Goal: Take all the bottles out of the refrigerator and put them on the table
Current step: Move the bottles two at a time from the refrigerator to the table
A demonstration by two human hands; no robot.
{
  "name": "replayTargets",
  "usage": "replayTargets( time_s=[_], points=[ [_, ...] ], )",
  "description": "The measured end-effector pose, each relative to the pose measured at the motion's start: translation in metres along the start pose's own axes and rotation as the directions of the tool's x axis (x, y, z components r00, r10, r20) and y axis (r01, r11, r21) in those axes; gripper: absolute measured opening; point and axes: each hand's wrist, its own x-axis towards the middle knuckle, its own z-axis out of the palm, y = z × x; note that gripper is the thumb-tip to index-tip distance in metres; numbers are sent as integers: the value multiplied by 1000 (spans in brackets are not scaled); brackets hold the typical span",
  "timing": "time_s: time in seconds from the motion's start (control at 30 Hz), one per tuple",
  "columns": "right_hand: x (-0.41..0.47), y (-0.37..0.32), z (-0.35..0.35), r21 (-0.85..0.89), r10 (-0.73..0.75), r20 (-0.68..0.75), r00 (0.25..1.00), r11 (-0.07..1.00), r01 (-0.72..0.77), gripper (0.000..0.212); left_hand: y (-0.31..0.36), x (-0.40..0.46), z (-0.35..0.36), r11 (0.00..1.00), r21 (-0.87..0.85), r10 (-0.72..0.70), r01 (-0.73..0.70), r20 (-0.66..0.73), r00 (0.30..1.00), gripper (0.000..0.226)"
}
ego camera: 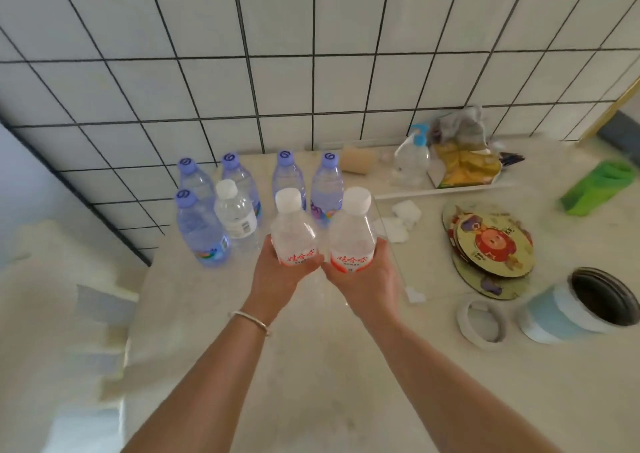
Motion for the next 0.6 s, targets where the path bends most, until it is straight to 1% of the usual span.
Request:
replayTargets(
  time_s=[0.03, 0.07, 0.1, 0.17, 0.2, 0.3, 0.43, 0.6],
  points=[
    [10, -1, 6, 5, -5, -2, 1000, 1000, 5, 66, 0, 13, 0, 1000, -3, 1, -1, -1, 1000, 76],
    [20, -1, 12, 16, -7, -8, 1000, 1000, 7, 66, -1, 25, 0, 1000, -2, 2, -2, -2, 1000, 81],
    [29, -1, 18, 27, -4, -14, 1000, 1000, 4, 65, -3, 36, 1, 1000, 4, 1, -1, -3, 1000, 80],
    [47, 2, 28, 44, 1, -13, 1000, 999, 0, 64, -7, 54, 0, 1000, 12, 3, -3, -15, 1000, 71],
    [56, 3, 33, 46, 1, -3, 1000, 999, 0, 65, -9, 62, 0, 1000, 14, 4, -4, -12, 1000, 70],
    [77, 9, 46, 55, 3, 20, 1000, 998, -4, 68, -17, 82, 0, 999, 36, -6, 6, -4, 1000, 76],
    [100, 17, 58, 74, 29, 15, 999, 997, -30, 68, -30, 103, 1, 999, 37, -21, 22, -25, 999, 68],
    [116, 23, 67, 92, 50, -12, 999, 995, -49, 67, -43, 121, 1, 1000, 11, -24, 24, -19, 1000, 65]
  ],
)
